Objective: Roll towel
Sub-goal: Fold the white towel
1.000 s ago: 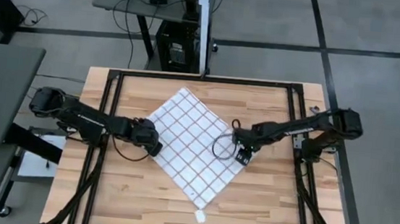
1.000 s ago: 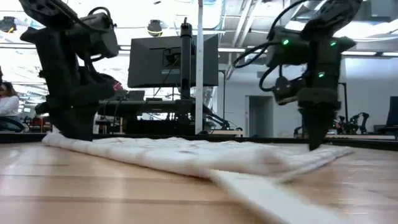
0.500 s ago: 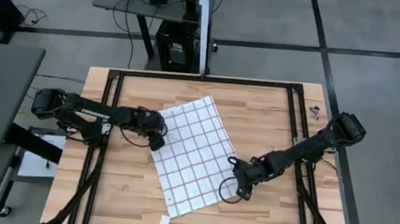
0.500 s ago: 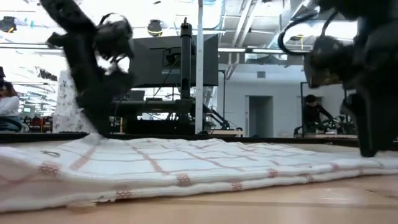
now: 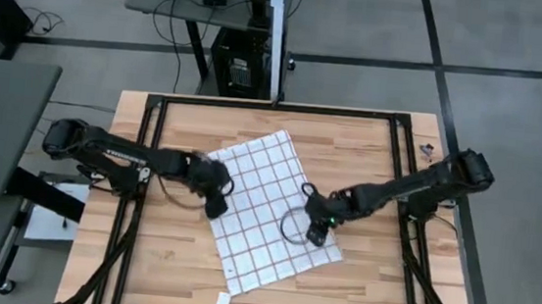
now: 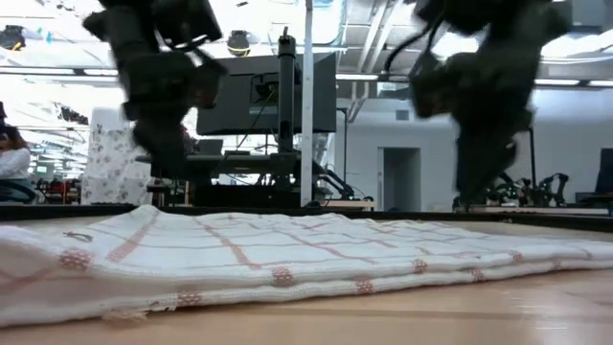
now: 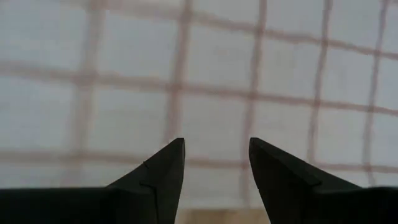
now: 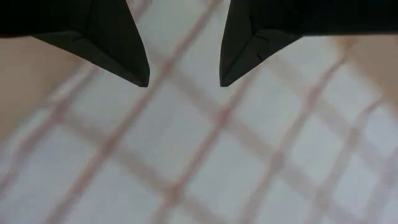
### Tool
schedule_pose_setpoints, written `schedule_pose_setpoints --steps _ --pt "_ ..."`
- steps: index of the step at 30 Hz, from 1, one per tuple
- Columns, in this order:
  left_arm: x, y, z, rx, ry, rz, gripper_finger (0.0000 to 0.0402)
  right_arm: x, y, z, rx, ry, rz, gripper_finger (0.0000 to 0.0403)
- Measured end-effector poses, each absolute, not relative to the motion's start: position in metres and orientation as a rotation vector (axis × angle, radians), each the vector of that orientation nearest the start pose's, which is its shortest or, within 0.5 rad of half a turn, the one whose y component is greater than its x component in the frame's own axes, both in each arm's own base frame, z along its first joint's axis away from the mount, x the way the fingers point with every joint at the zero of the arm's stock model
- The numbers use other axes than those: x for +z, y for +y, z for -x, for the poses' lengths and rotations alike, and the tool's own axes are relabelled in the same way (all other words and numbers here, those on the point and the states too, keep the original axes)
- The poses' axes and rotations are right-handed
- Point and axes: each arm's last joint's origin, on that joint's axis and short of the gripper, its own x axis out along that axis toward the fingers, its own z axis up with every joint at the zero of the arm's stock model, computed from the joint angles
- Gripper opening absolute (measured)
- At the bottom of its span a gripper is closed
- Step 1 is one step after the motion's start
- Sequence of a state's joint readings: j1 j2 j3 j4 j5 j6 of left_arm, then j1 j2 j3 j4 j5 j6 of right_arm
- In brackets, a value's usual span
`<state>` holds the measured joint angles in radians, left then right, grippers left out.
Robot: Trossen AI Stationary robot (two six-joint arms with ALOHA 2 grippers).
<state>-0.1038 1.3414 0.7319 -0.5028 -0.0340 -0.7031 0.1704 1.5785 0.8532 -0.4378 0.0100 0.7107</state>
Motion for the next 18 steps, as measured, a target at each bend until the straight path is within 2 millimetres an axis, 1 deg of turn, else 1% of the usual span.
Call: schedule_pose_setpoints --steps 3,4,6,8,11,14,18 --pt "0.169 -0.046 -0.228 0.392 1.057 0.614 0.0164 0.148 0.034 -0.284 -0.295 1.191 -0.483 0.0191" --pt "0.165 -0.050 -0.224 0.425 1.048 0.606 0.0164 0.143 0.032 -0.285 -0.306 1.212 -0.479 0.0191" --pt "0.159 -0.052 -0.218 0.508 1.020 0.576 0.0164 0.135 0.031 -0.287 -0.318 1.233 -0.480 0.0191" --pt "0.154 -0.048 -0.214 0.572 1.007 0.557 0.0164 0.128 0.035 -0.290 -0.326 1.244 -0.488 0.0191" --pt "0.142 -0.040 -0.206 0.618 1.034 0.550 0.0164 0.124 0.044 -0.291 -0.313 1.255 -0.468 0.0191" --pt "0.135 -0.029 -0.202 0.656 1.043 0.551 0.0164 0.123 0.054 -0.289 -0.324 1.257 -0.496 0.0191" --pt "0.131 -0.011 -0.200 0.670 1.051 0.496 0.0164 0.126 0.070 -0.286 -0.301 1.239 -0.554 0.0191"
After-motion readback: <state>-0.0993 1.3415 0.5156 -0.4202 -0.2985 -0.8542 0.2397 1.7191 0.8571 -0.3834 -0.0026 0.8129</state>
